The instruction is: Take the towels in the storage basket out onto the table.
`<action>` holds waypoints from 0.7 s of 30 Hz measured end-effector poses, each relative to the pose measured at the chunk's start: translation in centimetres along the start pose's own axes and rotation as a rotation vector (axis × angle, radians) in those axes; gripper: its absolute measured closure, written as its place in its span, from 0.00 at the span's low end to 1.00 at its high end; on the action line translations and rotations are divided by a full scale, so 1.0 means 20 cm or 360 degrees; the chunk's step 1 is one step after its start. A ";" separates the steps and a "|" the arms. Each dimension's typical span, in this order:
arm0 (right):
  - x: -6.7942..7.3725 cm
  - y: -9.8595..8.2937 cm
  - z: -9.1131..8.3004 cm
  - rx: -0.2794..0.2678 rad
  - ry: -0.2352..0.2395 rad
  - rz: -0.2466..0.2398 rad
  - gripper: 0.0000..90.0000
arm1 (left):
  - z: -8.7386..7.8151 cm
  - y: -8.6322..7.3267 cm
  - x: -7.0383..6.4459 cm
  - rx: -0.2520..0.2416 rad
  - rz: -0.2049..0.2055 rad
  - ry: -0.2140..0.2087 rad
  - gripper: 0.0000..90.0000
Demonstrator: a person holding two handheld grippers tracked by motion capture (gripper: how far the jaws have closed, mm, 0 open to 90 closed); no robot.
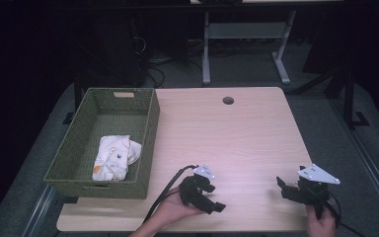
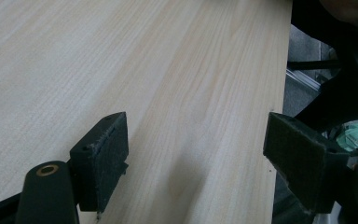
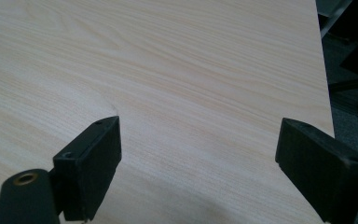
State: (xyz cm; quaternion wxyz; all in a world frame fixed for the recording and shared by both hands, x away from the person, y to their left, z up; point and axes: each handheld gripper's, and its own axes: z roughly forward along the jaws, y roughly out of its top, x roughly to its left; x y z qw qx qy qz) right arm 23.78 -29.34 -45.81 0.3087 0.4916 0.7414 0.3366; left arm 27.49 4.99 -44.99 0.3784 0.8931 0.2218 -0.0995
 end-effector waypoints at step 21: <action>0.01 0.01 -0.01 -0.0012 -0.0006 -0.0002 0.15 | -0.25 0.24 0.05 0.0024 0.0036 0.0044 0.23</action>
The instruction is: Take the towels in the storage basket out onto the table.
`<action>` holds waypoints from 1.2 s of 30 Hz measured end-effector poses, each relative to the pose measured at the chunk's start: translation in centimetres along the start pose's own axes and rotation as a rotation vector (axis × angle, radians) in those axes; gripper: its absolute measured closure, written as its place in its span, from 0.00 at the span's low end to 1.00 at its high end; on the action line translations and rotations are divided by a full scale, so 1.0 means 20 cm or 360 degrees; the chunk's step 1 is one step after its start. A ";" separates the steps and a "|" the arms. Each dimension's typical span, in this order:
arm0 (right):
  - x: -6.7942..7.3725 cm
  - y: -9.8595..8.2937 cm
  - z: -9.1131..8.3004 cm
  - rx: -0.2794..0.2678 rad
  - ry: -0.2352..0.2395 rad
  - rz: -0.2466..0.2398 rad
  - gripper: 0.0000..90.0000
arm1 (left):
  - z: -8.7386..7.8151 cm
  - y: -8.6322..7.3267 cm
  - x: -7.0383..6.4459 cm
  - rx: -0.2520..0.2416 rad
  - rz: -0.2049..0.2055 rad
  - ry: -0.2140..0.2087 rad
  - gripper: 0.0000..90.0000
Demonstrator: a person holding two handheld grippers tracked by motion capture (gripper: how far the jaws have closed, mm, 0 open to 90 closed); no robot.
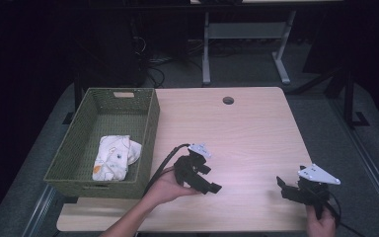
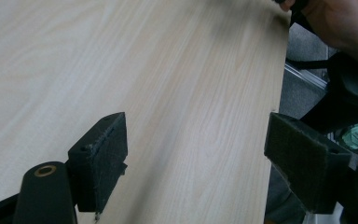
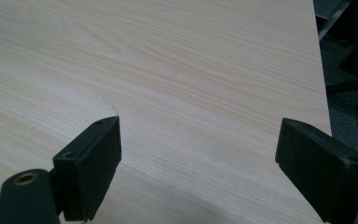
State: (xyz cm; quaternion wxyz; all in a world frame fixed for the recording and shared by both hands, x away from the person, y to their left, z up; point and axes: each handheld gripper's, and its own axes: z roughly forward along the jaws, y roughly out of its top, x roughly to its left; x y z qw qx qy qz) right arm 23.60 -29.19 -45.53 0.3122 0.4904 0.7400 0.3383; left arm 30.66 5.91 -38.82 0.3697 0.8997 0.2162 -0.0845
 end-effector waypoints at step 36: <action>0.00 0.01 -0.01 -0.0011 0.0001 -0.0007 0.15 | -0.71 0.04 0.24 -0.0158 -0.0179 0.0005 0.25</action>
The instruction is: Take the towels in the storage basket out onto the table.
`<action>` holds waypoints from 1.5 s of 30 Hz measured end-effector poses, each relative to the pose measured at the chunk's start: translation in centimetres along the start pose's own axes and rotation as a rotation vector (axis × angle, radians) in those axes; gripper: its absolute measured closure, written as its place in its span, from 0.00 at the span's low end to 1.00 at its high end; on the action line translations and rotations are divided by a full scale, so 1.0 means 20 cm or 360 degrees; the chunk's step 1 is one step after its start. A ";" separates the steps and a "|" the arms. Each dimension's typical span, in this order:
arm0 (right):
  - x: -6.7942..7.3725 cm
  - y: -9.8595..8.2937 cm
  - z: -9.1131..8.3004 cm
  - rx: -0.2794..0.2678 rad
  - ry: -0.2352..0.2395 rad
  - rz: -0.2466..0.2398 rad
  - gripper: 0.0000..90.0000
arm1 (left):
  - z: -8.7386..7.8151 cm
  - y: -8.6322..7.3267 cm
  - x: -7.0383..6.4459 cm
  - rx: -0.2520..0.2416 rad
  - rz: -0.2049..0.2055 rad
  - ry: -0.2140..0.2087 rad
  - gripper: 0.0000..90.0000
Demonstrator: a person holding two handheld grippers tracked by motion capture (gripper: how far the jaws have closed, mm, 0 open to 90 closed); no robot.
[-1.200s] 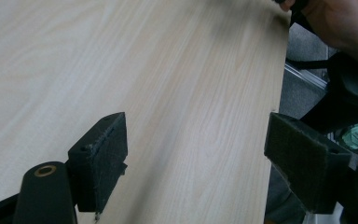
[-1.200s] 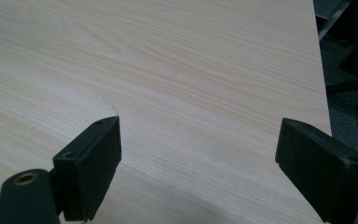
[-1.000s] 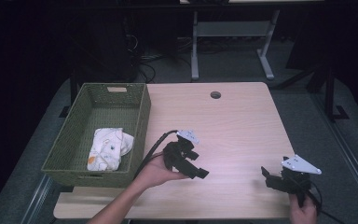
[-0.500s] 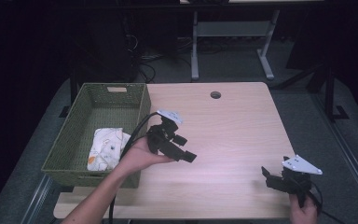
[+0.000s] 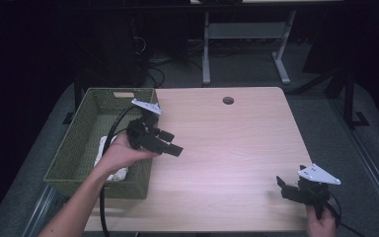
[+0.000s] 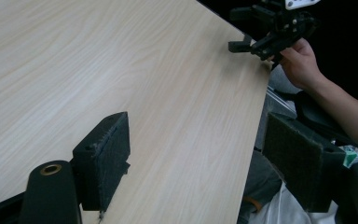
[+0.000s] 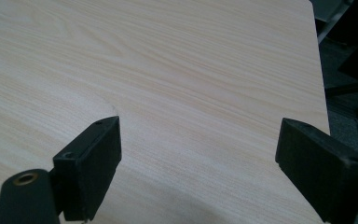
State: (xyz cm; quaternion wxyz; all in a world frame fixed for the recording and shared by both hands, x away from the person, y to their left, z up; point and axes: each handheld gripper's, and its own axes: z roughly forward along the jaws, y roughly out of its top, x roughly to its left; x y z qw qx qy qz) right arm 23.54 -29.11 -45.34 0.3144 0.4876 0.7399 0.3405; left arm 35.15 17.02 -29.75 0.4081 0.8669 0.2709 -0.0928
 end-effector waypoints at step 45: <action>0.00 0.01 0.00 -0.0002 -0.0009 0.0007 0.15 | -0.43 -0.48 0.51 0.0080 -0.0543 0.0482 0.26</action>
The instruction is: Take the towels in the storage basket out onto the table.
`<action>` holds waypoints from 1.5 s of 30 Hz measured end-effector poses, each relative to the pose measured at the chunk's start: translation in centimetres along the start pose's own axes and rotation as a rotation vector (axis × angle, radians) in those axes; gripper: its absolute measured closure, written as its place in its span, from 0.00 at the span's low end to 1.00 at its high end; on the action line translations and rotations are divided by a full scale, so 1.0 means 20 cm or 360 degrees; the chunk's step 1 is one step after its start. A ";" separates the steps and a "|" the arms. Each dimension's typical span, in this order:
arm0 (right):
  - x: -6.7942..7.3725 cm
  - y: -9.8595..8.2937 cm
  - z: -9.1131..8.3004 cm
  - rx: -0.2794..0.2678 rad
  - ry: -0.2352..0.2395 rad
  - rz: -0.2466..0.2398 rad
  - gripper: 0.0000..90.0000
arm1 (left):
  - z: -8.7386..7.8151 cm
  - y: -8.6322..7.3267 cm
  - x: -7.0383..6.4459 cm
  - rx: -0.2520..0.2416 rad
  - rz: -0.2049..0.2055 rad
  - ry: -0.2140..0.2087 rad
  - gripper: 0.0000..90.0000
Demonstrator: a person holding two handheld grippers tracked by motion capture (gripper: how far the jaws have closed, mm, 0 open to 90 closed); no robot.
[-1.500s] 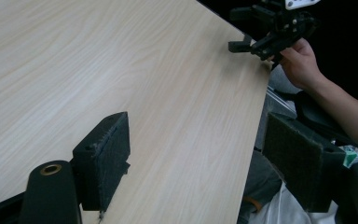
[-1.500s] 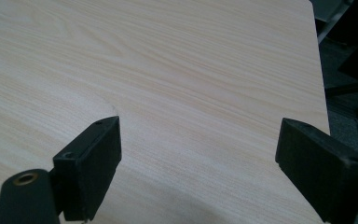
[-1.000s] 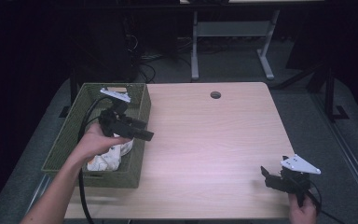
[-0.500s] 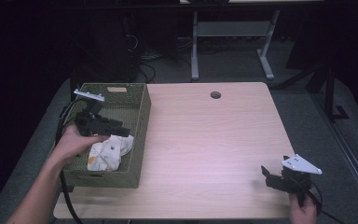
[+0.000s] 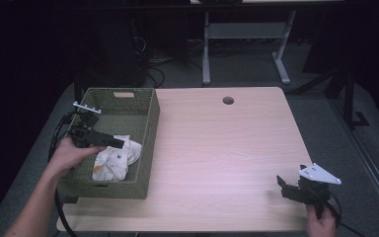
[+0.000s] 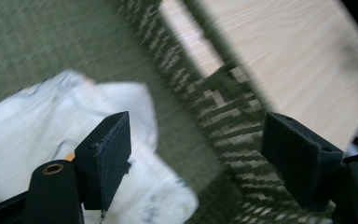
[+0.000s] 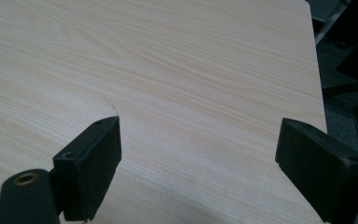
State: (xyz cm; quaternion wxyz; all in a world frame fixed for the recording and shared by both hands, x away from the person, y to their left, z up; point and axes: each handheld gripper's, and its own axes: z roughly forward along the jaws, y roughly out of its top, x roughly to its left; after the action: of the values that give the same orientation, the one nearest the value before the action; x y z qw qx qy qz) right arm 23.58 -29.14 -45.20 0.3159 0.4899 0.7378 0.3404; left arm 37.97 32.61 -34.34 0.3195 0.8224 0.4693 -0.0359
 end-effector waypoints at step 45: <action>0.01 0.01 -0.01 -0.0017 0.0010 0.0001 0.15 | 0.42 -0.02 0.10 0.0771 -0.0156 0.0492 0.78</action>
State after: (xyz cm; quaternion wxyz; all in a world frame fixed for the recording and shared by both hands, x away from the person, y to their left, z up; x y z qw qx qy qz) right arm 23.45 -28.91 -45.04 0.3162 0.4873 0.7369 0.3459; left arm 40.81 29.59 -41.86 0.0362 0.8468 0.5294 -0.0365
